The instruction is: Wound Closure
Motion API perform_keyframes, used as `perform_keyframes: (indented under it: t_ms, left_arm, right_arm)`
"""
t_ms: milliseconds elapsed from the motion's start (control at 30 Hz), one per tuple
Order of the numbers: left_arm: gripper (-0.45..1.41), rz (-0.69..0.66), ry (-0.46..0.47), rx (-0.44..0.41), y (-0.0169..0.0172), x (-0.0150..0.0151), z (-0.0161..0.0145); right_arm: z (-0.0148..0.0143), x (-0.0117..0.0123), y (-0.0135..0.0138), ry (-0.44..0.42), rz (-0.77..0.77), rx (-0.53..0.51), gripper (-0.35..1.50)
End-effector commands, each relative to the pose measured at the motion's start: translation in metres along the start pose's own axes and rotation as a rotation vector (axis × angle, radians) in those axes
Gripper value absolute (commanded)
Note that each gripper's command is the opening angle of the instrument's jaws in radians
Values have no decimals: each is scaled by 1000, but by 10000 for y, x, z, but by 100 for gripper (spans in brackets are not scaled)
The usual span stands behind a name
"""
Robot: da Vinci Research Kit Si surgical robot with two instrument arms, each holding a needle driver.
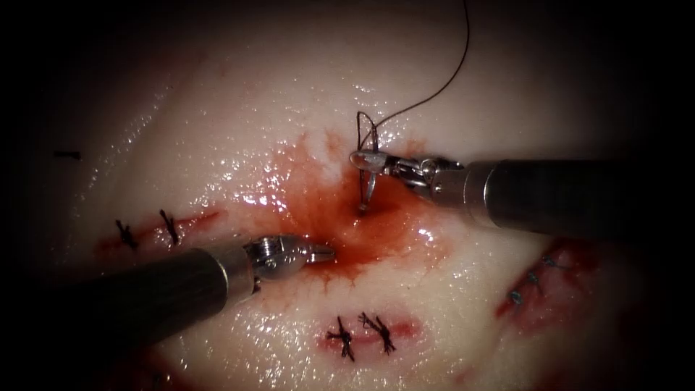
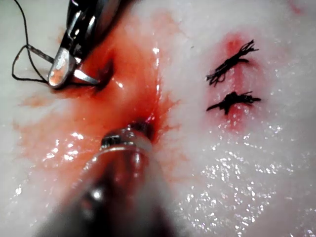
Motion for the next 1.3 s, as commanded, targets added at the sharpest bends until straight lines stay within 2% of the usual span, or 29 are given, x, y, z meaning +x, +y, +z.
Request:
perform_keyframes:
  t_ms: [33, 567, 1300]
  left_arm:
    - [2, 1, 0, 0, -1, 1, 10]
    - [0, 2, -8, -2, 0, -1, 12]
    - [-1, -1, -16, -5, 1, -3, 13]
  right_arm:
    - [10, -7, 3, -15, 21, 10, -35]
    - [15, -25, 3, -72, 293, 91, -35]
    - [28, -75, -31, -210, 340, 116, -35]
